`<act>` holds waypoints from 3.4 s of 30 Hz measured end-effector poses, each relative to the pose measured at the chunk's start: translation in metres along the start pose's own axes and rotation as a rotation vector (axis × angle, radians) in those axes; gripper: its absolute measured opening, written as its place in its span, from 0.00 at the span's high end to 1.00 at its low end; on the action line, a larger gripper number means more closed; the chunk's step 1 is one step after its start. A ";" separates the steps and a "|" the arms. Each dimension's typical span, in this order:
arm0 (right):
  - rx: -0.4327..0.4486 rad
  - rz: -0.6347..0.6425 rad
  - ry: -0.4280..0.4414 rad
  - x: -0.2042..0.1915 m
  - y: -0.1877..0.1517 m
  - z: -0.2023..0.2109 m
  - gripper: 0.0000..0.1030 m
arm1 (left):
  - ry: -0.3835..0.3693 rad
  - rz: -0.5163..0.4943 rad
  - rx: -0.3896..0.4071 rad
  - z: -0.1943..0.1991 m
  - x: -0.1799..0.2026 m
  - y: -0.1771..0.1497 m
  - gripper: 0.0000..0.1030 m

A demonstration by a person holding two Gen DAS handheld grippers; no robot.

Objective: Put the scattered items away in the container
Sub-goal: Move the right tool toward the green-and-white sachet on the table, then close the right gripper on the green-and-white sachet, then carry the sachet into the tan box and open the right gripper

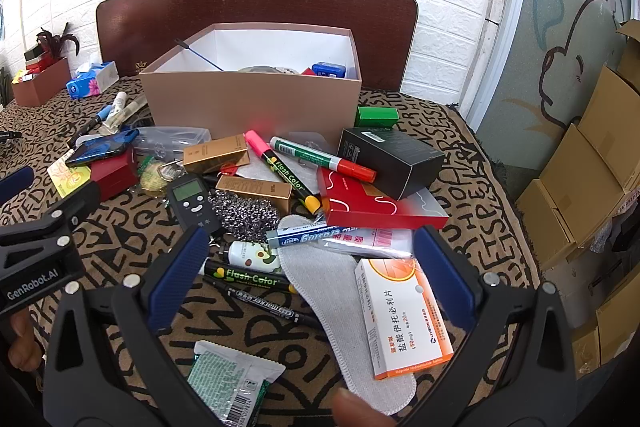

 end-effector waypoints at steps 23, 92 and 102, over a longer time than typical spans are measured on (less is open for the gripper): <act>-0.023 -0.005 0.066 0.008 0.000 -0.005 0.00 | -0.003 -0.038 -0.004 -0.003 0.000 -0.003 0.00; -0.577 0.209 0.595 0.006 -0.091 -0.026 0.50 | -0.718 -0.260 -0.071 0.000 0.112 -0.085 0.44; -0.437 0.279 0.599 -0.010 -0.059 0.001 0.55 | -0.653 -0.244 0.037 0.019 0.095 -0.053 0.44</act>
Point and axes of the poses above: each gripper's, at about its wrist camera, not at the fingertips, and z roughly against the way its jaws point, x to its right, y to its top, the point moved 3 cm from there along -z, roughly the way its jaws point, and after that the axes turned 14 degrees about -z, right-handed, at the moved point
